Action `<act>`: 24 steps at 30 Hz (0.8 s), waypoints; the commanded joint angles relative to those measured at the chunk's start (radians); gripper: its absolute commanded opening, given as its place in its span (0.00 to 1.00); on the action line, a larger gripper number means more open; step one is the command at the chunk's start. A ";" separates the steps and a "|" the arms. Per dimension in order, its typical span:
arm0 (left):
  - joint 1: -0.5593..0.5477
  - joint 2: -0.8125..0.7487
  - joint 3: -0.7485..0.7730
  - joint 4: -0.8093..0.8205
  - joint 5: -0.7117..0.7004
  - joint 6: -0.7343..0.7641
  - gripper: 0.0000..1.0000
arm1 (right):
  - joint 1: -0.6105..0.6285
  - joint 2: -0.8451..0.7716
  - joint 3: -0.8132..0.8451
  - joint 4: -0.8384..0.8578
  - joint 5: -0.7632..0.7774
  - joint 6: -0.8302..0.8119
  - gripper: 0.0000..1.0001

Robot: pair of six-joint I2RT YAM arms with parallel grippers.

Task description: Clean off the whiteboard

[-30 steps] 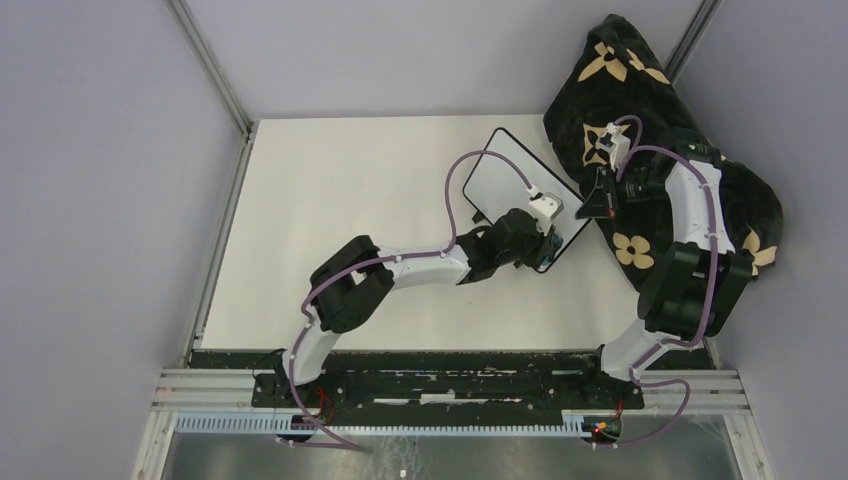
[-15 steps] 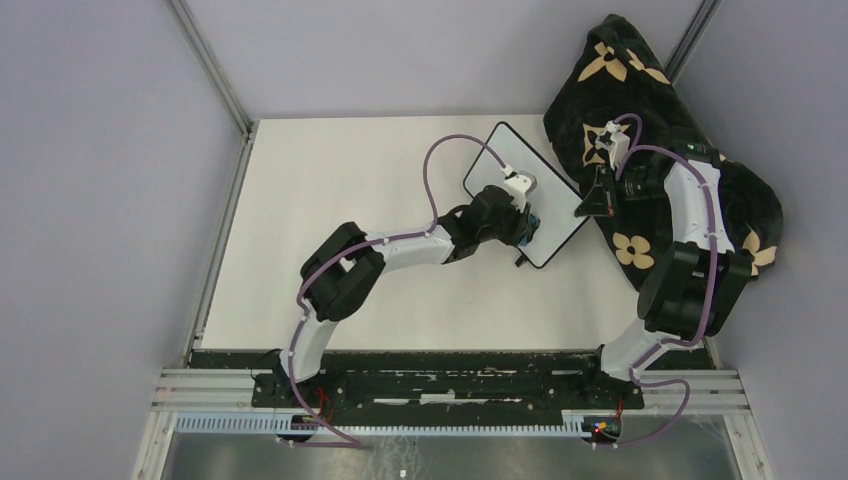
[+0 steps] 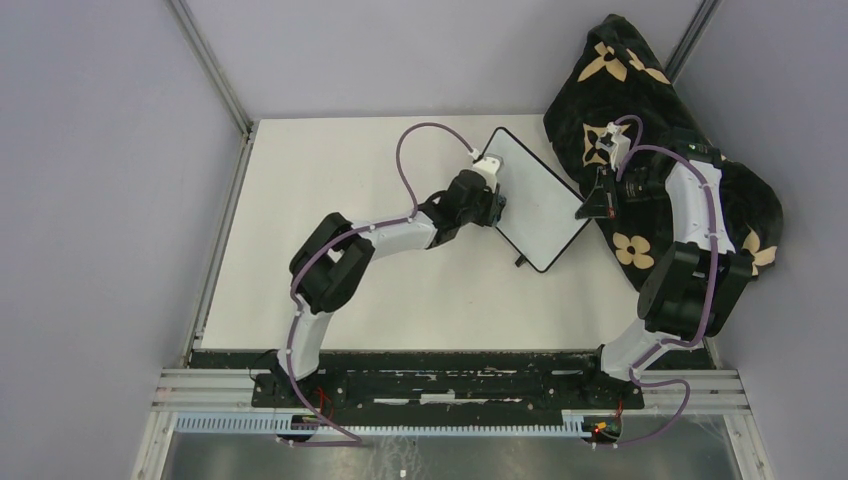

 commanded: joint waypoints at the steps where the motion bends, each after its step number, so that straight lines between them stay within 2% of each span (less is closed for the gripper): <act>1: 0.063 -0.072 -0.016 0.015 -0.069 0.056 0.03 | 0.005 -0.002 0.023 -0.071 -0.028 -0.023 0.00; 8: 0.126 -0.063 -0.026 0.006 -0.036 0.050 0.03 | 0.004 -0.002 0.025 -0.073 -0.033 -0.023 0.01; 15: 0.107 -0.101 -0.053 0.050 0.013 0.019 0.03 | 0.006 0.003 0.028 -0.075 -0.034 -0.022 0.00; 24: 0.077 -0.102 -0.007 0.046 0.034 0.018 0.03 | 0.006 0.007 0.028 -0.074 -0.035 -0.020 0.01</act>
